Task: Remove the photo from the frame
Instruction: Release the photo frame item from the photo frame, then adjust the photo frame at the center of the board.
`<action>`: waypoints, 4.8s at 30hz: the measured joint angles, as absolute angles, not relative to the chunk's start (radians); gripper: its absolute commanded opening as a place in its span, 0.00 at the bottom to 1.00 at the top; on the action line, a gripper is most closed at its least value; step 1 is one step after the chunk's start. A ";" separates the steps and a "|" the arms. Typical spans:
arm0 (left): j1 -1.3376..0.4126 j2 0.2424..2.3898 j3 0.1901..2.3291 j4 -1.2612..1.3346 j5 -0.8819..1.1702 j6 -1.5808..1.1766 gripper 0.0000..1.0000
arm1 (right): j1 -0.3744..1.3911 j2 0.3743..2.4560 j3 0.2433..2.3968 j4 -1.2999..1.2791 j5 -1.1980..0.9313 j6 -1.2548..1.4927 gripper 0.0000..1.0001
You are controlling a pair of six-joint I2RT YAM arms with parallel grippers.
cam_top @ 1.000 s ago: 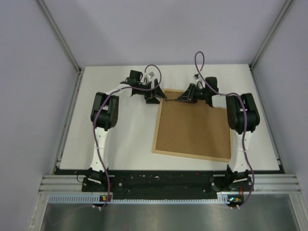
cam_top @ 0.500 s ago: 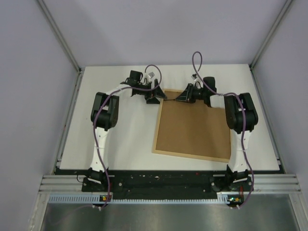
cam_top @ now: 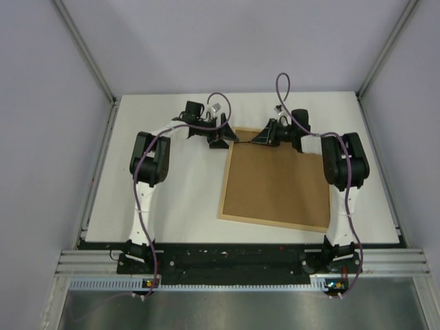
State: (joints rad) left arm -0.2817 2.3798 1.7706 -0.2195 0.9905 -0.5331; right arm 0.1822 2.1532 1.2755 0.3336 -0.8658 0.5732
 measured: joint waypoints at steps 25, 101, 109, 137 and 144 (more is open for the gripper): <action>-0.294 2.380 1.763 -0.216 1.005 -0.538 0.99 | 0.152 2.106 1.256 0.241 -0.862 0.490 0.00; -0.241 2.338 1.756 -0.239 0.855 -0.511 0.98 | 0.422 2.215 1.691 -0.243 -0.530 0.389 0.00; -0.247 2.320 1.755 -0.326 0.840 -0.471 0.99 | 0.436 2.161 1.628 -0.260 -0.487 0.367 0.00; -0.290 2.384 2.028 -0.633 0.378 -0.401 0.91 | 0.321 1.761 1.106 -0.210 -0.679 0.179 0.00; -0.353 2.393 2.044 -0.662 0.323 -0.389 0.75 | 0.337 1.754 1.102 -0.213 -0.652 0.134 0.00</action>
